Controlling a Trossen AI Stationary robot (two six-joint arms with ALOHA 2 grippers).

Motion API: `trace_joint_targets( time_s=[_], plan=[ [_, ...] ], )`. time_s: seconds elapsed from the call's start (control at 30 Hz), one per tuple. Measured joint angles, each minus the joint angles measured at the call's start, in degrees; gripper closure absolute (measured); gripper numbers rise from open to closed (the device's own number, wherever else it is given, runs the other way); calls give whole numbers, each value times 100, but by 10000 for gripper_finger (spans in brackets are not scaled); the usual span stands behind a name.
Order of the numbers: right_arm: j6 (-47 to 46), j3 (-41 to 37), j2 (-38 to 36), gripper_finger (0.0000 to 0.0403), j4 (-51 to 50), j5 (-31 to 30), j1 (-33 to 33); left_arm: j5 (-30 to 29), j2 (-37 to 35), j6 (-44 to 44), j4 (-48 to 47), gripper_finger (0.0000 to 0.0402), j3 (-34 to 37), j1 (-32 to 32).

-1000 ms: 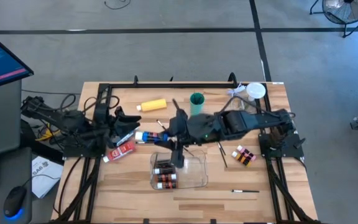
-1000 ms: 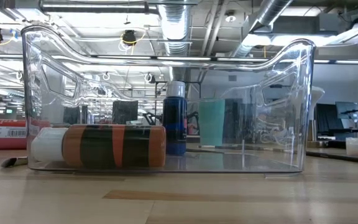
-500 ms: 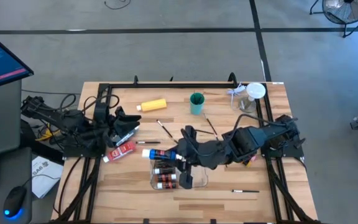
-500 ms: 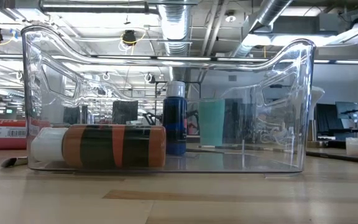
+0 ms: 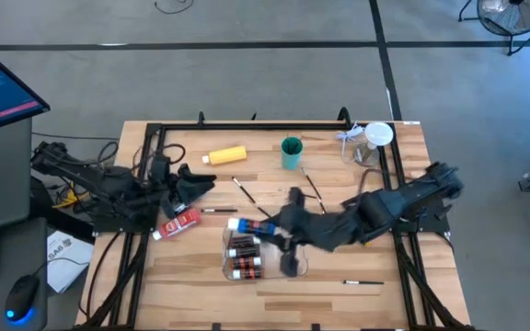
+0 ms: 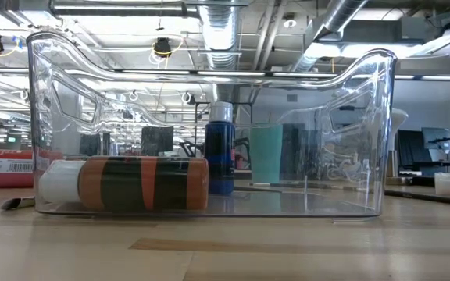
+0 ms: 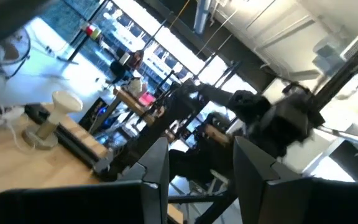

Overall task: Pick & Place Paint Supplies
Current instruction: Put the blue paint bottle into the transparent bin

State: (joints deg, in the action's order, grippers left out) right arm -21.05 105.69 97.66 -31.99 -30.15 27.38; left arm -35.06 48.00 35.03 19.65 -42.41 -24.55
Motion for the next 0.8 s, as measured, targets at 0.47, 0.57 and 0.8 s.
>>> trace_joint_targets(
  time_s=[0.47,0.57,0.8],
  plan=[
    [-352,-3591,-2669,295,2514,410,-145,1728,2315,231,-3004,346,-3452,1017],
    [-205,-3821,-2965,295,2784,583,-176,2478,2943,-32,-5141,355,-5035,1494],
    [-287,-4389,-3282,295,3656,1235,-416,4823,3424,-186,-5615,324,-6829,2616]
  ],
)
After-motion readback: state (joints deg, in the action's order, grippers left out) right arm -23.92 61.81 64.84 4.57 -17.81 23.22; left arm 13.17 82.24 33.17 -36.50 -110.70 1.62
